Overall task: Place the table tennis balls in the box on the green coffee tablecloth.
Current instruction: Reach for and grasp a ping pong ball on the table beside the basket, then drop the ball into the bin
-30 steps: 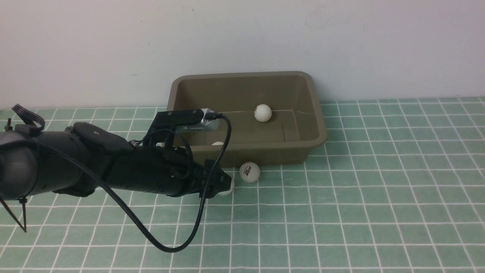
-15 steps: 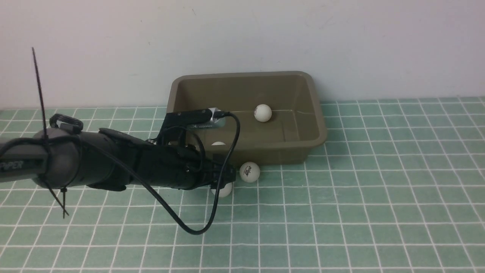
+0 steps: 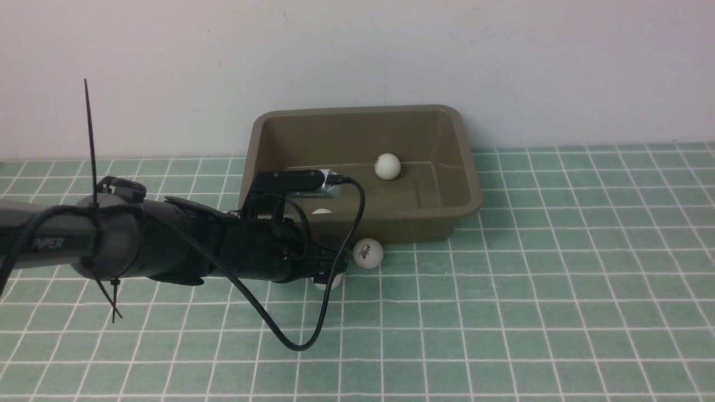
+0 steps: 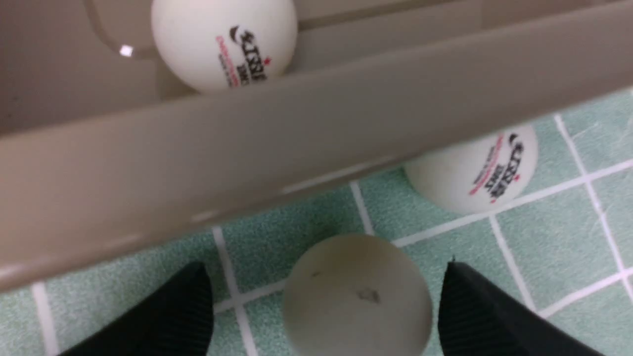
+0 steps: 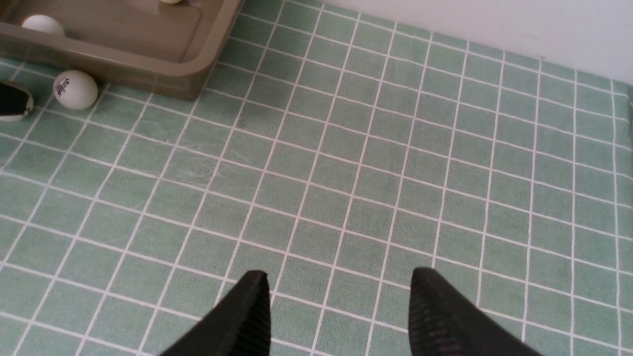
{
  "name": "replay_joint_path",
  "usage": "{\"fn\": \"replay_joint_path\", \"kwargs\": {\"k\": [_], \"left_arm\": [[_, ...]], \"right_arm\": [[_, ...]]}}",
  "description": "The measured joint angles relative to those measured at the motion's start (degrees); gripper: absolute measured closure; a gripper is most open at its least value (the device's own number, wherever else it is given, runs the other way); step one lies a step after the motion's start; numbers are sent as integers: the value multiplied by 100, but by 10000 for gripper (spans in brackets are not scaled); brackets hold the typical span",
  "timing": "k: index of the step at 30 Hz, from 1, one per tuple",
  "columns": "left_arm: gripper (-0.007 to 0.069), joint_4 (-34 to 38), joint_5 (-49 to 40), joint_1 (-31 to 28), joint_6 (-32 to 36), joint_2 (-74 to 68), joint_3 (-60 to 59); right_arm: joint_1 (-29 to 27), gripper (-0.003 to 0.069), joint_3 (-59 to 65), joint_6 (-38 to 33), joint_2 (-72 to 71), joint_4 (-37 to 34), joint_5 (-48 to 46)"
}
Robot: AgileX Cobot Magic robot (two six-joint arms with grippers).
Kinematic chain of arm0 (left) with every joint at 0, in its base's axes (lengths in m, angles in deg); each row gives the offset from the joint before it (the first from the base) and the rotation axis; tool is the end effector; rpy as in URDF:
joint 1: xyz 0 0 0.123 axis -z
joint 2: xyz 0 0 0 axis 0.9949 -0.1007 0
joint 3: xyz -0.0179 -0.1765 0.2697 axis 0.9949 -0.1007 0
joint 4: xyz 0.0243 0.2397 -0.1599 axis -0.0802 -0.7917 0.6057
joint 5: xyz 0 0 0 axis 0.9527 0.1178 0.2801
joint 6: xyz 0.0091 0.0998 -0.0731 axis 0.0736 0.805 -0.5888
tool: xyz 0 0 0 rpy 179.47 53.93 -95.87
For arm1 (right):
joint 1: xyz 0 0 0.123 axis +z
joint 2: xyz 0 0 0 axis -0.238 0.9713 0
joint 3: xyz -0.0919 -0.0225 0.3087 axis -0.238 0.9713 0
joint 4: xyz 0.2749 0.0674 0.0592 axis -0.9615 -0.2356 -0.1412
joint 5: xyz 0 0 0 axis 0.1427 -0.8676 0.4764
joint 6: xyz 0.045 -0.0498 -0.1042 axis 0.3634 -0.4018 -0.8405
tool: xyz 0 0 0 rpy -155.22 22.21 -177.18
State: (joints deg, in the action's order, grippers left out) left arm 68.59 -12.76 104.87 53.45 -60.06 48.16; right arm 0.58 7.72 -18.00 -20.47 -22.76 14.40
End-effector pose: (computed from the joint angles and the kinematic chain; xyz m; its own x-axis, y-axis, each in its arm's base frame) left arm 0.3909 -0.1738 0.1130 -0.8068 0.0317 -0.5899 0.2661 0.9110 -0.3151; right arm 0.1491 0.0258 0.4094 -0.6899 -0.2565 -0.6769 -0.2369 0.9636 -0.1237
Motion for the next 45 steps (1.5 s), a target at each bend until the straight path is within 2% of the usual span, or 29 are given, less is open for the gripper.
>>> {"fn": "replay_joint_path", "kwargs": {"k": [4, 6, 12, 17, 27, 30, 36, 39, 45], "left_arm": [[77, 6, 0, 0, 107, -41, 0], [104, 17, 0, 0, 150, -41, 0], [277, 17, 0, 0, 261, -41, 0], [275, 10, -126, 0, 435, -12, 0], [275, 6, -1928, 0, 615, 1033, 27], [275, 130, -1997, 0, 1070, 1141, 158], [275, 811, -957, -44, 2981, 922, 812], [275, 855, -626, -169, 3272, 666, 1014], [257, 879, -621, -486, 3736, 207, 1180]], "right_arm": [[0, 303, 0, 0, 0, 0, 48], [0, 303, 0, 0, 0, 0, 53], [0, 303, 0, 0, 0, 0, 53], [0, 303, 0, 0, 0, -19, 53], [0, 303, 0, 0, 0, -23, 53], [0, 303, 0, 0, 0, -23, 53], [0, 303, 0, 0, 0, -39, 19], [0, 303, 0, 0, 0, -39, -15], [0, 303, 0, 63, 0, -39, -23]]}}
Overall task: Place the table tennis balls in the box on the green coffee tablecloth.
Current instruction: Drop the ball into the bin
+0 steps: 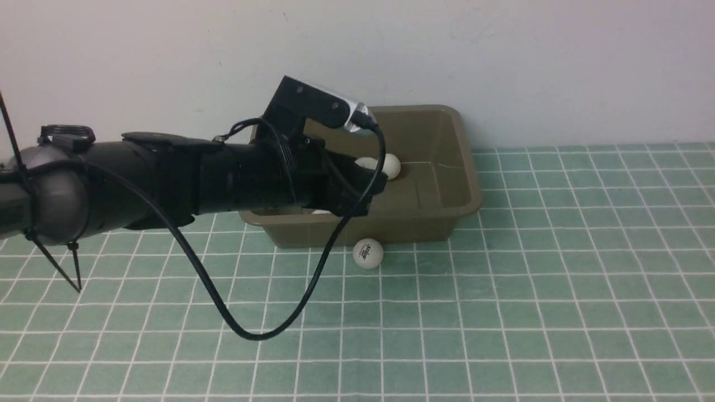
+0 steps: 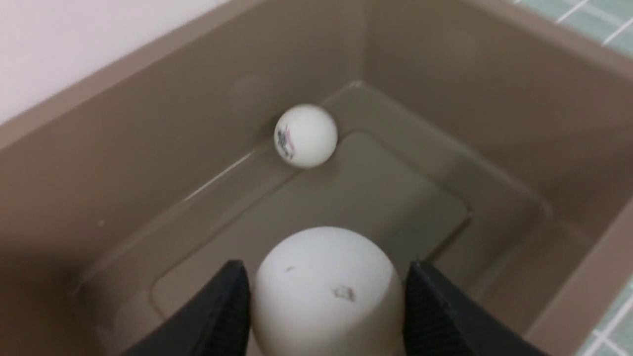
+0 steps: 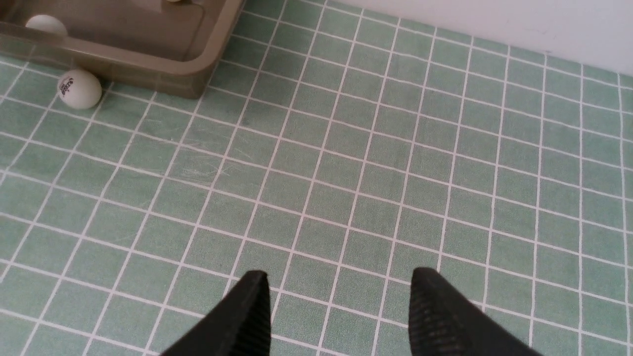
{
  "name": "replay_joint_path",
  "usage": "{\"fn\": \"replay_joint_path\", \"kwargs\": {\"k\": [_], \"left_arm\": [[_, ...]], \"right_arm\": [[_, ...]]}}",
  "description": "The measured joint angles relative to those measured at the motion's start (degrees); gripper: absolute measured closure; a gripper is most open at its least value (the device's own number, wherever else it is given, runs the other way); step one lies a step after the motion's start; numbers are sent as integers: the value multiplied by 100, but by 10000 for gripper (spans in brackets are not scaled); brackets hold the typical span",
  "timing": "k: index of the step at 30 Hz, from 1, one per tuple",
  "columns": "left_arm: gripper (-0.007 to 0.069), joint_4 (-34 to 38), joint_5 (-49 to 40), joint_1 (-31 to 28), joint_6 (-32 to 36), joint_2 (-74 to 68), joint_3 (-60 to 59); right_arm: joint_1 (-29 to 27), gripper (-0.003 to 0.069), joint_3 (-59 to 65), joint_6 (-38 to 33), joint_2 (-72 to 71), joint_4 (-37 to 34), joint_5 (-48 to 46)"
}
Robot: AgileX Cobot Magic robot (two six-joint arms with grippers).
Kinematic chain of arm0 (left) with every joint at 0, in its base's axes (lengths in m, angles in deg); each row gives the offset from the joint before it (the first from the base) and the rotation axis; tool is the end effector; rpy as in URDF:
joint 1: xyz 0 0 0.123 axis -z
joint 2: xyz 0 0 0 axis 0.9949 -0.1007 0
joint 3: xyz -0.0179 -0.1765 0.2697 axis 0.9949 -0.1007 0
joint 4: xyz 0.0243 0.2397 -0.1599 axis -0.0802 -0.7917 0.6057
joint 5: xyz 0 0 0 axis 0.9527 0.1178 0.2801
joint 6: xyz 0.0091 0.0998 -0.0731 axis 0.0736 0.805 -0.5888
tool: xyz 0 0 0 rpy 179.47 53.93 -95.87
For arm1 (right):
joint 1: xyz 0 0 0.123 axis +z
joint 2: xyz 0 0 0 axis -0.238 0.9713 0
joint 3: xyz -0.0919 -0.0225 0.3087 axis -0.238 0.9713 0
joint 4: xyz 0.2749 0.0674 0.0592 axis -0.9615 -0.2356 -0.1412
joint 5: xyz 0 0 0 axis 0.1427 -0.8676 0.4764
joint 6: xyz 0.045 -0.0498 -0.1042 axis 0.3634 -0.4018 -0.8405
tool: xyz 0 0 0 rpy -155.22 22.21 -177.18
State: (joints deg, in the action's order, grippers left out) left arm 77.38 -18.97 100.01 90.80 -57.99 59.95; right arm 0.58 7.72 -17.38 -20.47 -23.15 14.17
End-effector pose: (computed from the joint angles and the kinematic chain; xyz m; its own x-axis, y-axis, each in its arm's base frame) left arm 0.4520 -0.1667 0.2008 -0.3937 0.3356 -0.8558 0.6076 0.7936 0.0317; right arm 0.1486 0.0265 0.4090 -0.6956 -0.2439 -0.6757 -0.2320 0.9665 -0.1099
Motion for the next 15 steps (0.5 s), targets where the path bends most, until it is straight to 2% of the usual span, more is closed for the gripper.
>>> {"fn": "replay_joint_path", "kwargs": {"k": [4, 8, 13, 15], "left_arm": [[150, 0, 44, -25, -44, -28, 5], [125, -13, 122, -25, -550, 309, -1], [165, -1063, -509, -25, -1946, 1147, -45], [183, -1967, -1268, -25, -2939, 1455, -46]], "right_arm": [[0, 303, 0, 0, 0, 0, 0], [0, 303, 0, 12, 0, 0, 0], [0, 303, 0, 12, 0, -4, 0], [0, 303, 0, 12, 0, -4, 6]]}}
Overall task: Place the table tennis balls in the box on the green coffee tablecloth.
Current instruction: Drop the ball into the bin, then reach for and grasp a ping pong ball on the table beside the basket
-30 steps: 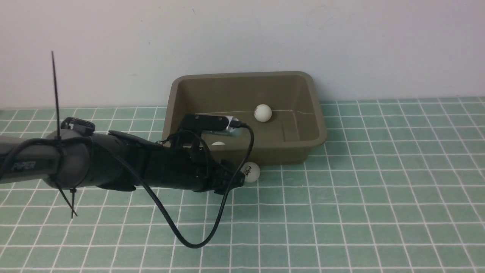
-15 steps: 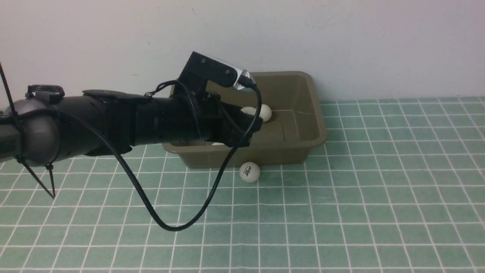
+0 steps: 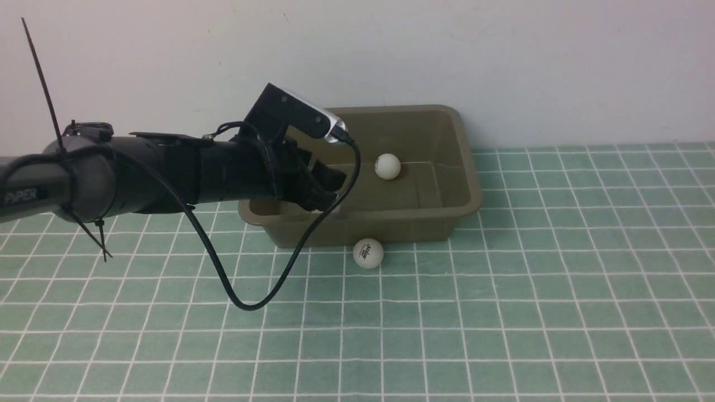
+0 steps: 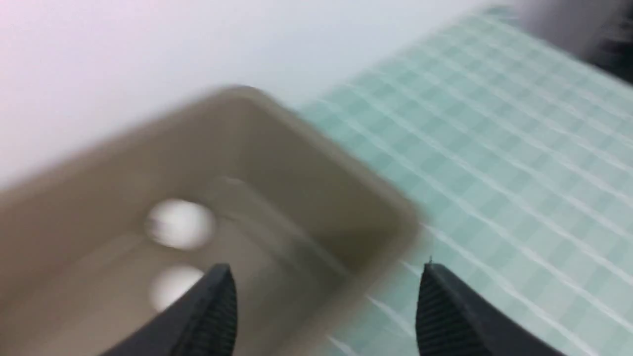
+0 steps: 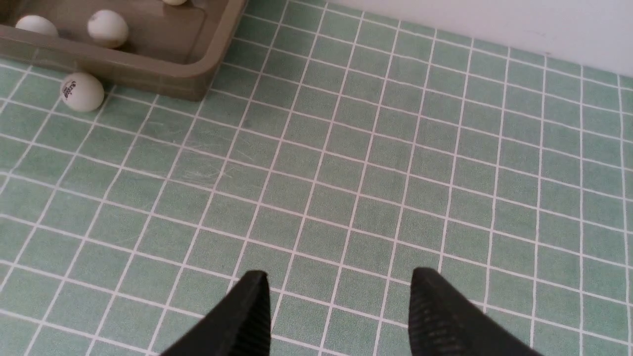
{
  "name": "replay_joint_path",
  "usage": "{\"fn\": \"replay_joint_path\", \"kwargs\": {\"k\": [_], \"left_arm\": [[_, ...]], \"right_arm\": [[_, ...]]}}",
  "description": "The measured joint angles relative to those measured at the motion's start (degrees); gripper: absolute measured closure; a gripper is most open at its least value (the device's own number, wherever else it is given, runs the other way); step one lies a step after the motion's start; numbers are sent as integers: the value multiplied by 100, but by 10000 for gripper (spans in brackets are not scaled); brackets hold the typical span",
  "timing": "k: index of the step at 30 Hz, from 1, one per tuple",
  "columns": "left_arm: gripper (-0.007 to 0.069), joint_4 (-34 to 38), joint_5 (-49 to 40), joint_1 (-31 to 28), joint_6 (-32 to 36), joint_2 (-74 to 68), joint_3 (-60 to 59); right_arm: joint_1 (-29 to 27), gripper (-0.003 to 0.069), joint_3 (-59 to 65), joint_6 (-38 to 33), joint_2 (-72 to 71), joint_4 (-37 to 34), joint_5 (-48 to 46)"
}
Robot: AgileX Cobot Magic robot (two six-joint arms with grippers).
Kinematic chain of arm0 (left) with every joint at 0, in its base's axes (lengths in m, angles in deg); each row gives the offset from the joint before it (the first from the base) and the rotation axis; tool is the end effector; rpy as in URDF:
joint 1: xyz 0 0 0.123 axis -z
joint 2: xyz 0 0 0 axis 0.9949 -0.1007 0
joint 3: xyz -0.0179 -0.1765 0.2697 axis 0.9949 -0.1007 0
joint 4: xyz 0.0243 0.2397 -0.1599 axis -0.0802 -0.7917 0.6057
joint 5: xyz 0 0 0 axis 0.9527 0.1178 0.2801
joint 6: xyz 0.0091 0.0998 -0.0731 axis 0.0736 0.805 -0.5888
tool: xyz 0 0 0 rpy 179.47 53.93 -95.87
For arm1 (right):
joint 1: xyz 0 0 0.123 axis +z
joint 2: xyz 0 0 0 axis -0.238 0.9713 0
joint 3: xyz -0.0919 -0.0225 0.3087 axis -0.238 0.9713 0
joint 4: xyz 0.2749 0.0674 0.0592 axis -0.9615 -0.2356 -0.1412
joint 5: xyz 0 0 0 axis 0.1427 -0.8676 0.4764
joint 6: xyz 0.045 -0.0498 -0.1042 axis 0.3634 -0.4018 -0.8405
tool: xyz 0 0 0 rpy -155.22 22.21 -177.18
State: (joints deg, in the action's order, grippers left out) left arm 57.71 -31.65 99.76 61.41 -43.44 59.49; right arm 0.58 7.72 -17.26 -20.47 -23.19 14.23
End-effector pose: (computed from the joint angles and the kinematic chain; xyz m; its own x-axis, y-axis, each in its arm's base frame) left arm 0.3954 -0.1737 0.3031 -0.3869 0.1947 -0.9013 0.6945 0.7046 -0.1459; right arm 0.1486 0.0266 0.4090 -0.6955 -0.2415 -0.6768 -0.2308 0.9670 -0.1079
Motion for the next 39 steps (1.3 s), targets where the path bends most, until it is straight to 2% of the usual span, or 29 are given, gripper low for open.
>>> {"fn": "replay_joint_path", "kwargs": {"k": [4, 7, 10, 11, 13, 16, 19, 24, 27, 34, 37, 39], "left_arm": [[213, -1434, -1211, 57, -1645, 301, -5], [239, -2305, -1714, 236, -2658, 313, -38], [265, -2937, -2079, 503, -3467, 242, -58], [281, -3200, -2261, 658, -4014, 175, -58], [291, -3419, -2376, 788, -4427, 106, -58], [315, -4048, -2529, 1138, -5427, -48, -82], [331, -4434, -2551, 1345, -5946, -53, -192], [336, -4680, -2740, 1629, -6297, -41, -764], [336, -4686, -2473, 1852, -6373, 45, -1170], [336, -4662, -882, 2352, -6455, 253, -1672], [336, -4609, 235, 2486, -6469, 259, -1748], [336, -4588, 648, 2493, -6469, 252, -1763]], "right_arm": [[0, 303, 0, 0, 0, 0, 125], [0, 303, 0, 0, 0, 0, 234], [0, 303, 0, 0, 0, 0, 329], [0, 303, 0, 8, 0, 0, 366], [0, 303, 0, 8, 0, 0, 409], [0, 303, 0, 8, 0, 0, 415], [0, 303, 0, 8, 0, 0, 415], [0, 303, 0, 8, 0, 0, 415], [0, 303, 0, 8, 0, 0, 415], [0, 303, 0, 8, 0, 5, 426], [0, 303, 0, 8, 0, 23, 426], [0, 303, 0, 8, 0, 35, 426]]}}
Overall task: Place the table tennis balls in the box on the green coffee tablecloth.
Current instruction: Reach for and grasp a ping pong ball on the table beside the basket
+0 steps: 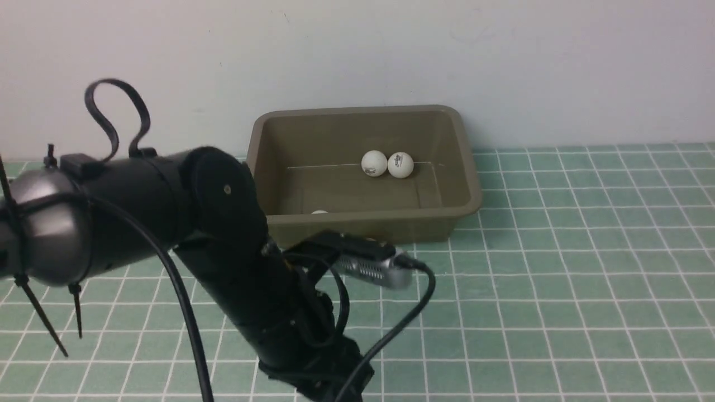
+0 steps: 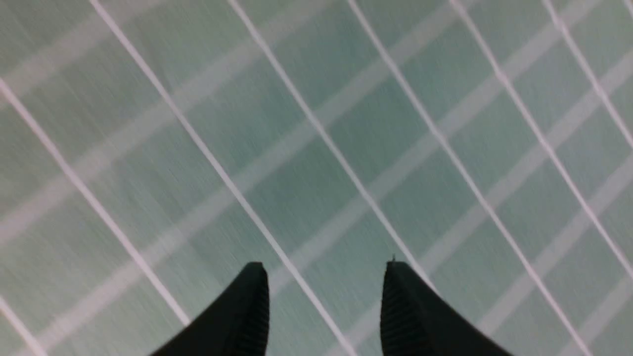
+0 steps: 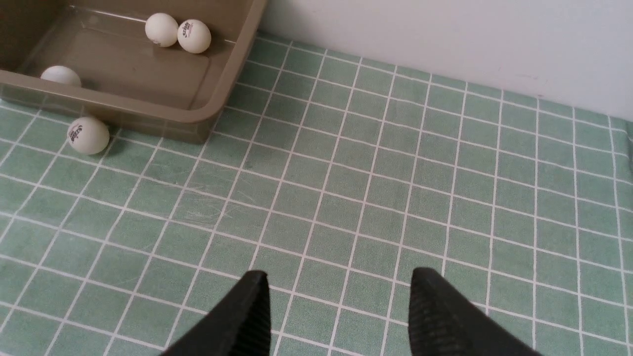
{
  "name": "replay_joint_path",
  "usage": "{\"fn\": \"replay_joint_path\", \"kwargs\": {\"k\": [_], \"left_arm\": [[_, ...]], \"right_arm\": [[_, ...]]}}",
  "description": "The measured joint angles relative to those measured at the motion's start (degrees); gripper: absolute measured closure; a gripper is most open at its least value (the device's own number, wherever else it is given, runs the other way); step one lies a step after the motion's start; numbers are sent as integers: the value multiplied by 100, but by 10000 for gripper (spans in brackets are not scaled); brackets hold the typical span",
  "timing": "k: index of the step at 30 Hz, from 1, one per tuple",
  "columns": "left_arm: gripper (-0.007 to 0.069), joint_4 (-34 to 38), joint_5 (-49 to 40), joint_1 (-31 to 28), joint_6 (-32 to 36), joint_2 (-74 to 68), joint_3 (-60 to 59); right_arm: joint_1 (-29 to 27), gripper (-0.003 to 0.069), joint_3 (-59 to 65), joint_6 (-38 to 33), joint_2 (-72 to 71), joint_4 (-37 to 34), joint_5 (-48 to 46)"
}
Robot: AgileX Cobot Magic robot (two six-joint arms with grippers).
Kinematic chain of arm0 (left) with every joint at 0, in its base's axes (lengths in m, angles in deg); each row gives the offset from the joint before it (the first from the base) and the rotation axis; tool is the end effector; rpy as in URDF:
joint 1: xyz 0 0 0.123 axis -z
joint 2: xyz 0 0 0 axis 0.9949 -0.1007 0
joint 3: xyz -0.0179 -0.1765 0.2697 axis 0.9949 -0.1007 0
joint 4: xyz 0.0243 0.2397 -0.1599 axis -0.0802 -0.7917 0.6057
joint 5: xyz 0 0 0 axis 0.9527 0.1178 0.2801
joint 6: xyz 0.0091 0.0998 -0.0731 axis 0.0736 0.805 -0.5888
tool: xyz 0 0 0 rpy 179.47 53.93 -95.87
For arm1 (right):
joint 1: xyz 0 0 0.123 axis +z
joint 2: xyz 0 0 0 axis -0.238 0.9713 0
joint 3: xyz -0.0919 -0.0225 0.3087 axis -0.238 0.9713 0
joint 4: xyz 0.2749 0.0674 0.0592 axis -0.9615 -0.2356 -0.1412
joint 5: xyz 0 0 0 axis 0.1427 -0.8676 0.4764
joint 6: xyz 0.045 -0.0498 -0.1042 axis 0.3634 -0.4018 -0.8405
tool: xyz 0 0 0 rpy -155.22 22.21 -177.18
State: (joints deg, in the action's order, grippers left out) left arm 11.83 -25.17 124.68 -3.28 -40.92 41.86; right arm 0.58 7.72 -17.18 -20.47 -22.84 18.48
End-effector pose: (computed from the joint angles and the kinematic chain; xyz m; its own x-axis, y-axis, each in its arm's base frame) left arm 0.2506 -0.2491 0.1857 -0.7812 0.3824 -0.4934 0.5649 0.7693 -0.2983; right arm 0.1550 0.0279 0.4156 -0.6429 -0.2362 -0.7286 -0.2264 0.9674 -0.1138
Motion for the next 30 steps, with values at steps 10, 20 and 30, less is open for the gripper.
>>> {"fn": "replay_joint_path", "kwargs": {"k": [10, 20, 30], "left_arm": [[336, 12, 1614, -218, 7, -338, -11], [336, 33, 2690, -489, 36, -780, -11], [298, -289, 2903, -493, 42, -937, -6]], "right_arm": [[0, 303, 0, 0, 0, 52, 0], [0, 303, 0, 0, 0, 69, 67], [0, 303, 0, 0, 0, 75, 139]]}}
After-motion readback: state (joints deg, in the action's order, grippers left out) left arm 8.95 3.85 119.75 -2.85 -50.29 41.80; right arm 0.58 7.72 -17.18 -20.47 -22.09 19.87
